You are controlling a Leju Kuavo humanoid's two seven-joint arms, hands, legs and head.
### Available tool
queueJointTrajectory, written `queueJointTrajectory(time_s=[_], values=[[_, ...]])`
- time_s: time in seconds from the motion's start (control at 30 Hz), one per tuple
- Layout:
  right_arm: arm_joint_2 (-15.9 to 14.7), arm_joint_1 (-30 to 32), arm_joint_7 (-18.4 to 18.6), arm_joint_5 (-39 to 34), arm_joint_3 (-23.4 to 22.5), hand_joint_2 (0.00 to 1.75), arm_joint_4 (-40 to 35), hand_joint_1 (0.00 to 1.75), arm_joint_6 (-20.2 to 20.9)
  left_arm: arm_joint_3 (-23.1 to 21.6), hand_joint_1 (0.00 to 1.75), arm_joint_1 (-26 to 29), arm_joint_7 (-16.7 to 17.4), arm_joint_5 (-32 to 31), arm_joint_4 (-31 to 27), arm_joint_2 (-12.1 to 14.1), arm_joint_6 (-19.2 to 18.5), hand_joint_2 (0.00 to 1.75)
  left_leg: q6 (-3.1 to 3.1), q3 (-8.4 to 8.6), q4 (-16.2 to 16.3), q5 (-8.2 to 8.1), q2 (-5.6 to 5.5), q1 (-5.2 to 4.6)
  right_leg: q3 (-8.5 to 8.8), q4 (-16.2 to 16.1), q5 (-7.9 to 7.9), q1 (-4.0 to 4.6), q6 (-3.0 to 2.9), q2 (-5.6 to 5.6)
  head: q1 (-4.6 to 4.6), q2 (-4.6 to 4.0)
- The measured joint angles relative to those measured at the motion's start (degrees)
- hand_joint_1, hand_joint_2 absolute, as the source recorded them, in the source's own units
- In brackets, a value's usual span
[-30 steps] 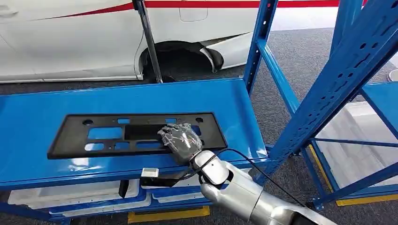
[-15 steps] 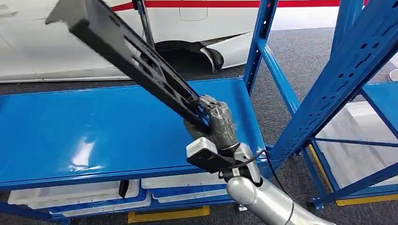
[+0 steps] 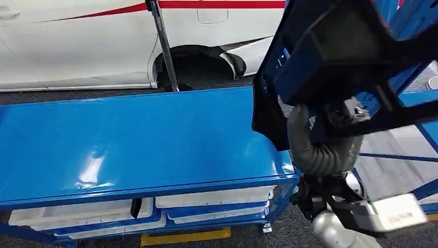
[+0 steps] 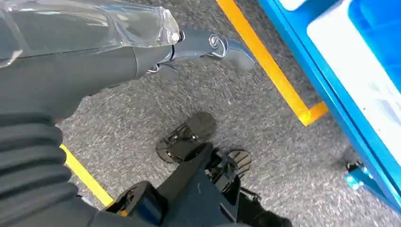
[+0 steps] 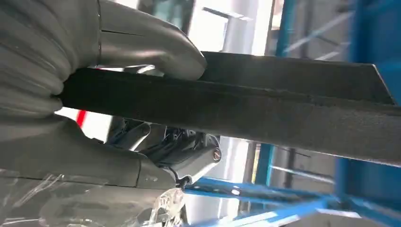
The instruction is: Take the parts from the cabinet and place them on the table.
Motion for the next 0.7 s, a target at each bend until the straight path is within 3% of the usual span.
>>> queueJointTrajectory(time_s=[0.2,0.33,0.37,0.53,0.63,0.67,0.7], values=[[-0.2,2.2,-4.9,-8.8,-0.7,1.75,-5.5,1.75,-0.5,0.2,0.00,0.1,1.0,0.3,0.0,-0.8,-0.2,1.75,0.00,-0.02,0.0,0.00,0.00,-0.01,0.01,0.0,0.00,-0.01,0.00,-0.01,0.00,0.00],[-0.2,3.2,-8.1,-14.5,-0.6,1.75,-6.8,1.75,1.5,0.2,0.00,0.3,5.8,-0.9,0.0,-1.2,1.8,1.75,0.02,-0.03,0.0,-0.01,0.00,-0.02,0.01,0.0,0.00,-0.02,0.00,-0.02,0.00,0.02],[-0.2,3.3,-9.0,-15.7,-0.6,1.75,-7.0,1.75,2.3,0.2,0.00,0.3,7.0,-0.9,0.0,-1.2,1.7,1.75,0.37,-0.15,0.2,-0.22,-0.02,-0.13,0.03,-0.1,0.05,-0.20,0.13,-0.06,0.00,0.00],[-0.2,4.1,-11.6,-19.4,-0.4,1.75,-7.2,1.75,4.9,0.0,0.00,1.0,9.3,-1.7,0.0,-1.2,1.7,1.75,0.91,-0.34,0.5,-0.48,-0.01,-0.29,0.06,-0.1,0.06,-0.39,0.51,-0.08,-0.02,0.00],[-0.1,4.2,-12.1,-20.9,-0.4,1.75,-7.4,1.75,6.3,-0.1,0.00,1.3,10.2,-1.4,0.0,-1.2,1.8,1.75,1.73,-0.18,0.1,0.39,-0.04,-0.57,0.31,-0.6,0.68,-0.53,1.29,-0.07,-0.02,0.00],[-0.1,4.3,-12.1,-21.3,-0.3,1.75,-7.5,1.75,6.7,-0.2,0.00,1.3,10.4,-1.3,0.0,-1.5,1.8,1.75,1.83,0.29,-1.1,1.26,0.08,0.50,0.17,-0.6,0.21,-0.44,1.42,-0.07,-0.02,0.00],[-0.1,4.4,-12.2,-21.9,-0.3,1.75,-7.5,1.75,7.2,-0.2,0.00,1.3,10.6,-1.2,0.0,-1.5,1.8,1.75,1.98,0.45,-1.8,1.70,0.04,0.33,-0.26,0.8,-1.51,-0.30,1.63,-0.20,0.20,0.00]])
